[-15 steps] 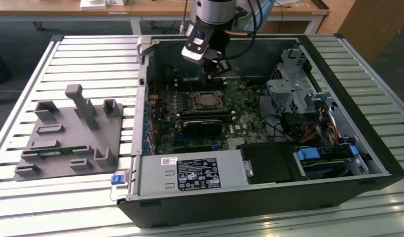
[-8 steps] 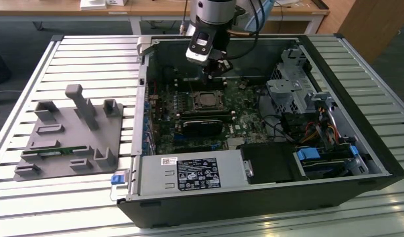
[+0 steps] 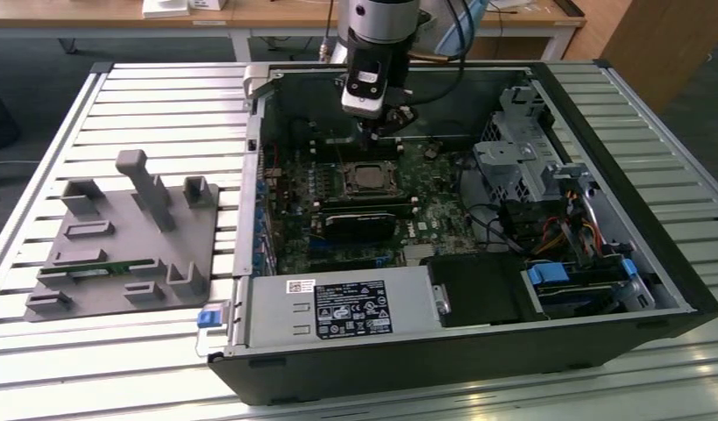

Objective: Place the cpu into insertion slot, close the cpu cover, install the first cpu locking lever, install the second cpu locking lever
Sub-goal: 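Install the first cpu locking lever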

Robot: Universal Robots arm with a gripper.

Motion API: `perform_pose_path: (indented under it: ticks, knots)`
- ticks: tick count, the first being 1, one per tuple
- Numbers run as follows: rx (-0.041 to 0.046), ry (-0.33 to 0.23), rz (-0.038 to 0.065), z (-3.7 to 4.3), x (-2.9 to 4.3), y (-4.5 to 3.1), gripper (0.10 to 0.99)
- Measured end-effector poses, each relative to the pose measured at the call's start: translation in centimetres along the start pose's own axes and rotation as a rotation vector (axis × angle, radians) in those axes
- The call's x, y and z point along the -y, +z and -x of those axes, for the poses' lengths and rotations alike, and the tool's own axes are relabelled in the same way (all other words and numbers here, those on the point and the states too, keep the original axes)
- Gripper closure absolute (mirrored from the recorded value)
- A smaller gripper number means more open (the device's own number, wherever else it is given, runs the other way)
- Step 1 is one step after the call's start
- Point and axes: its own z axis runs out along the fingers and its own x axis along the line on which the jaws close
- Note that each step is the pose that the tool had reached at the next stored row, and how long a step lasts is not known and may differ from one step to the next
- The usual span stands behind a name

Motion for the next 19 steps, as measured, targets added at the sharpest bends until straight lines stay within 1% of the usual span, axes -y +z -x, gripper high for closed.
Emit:
perform_pose_path:
  ticks: [19]
  knots:
    - [-0.0047,-0.345,-0.004,0.0,0.0,0.04,0.98]
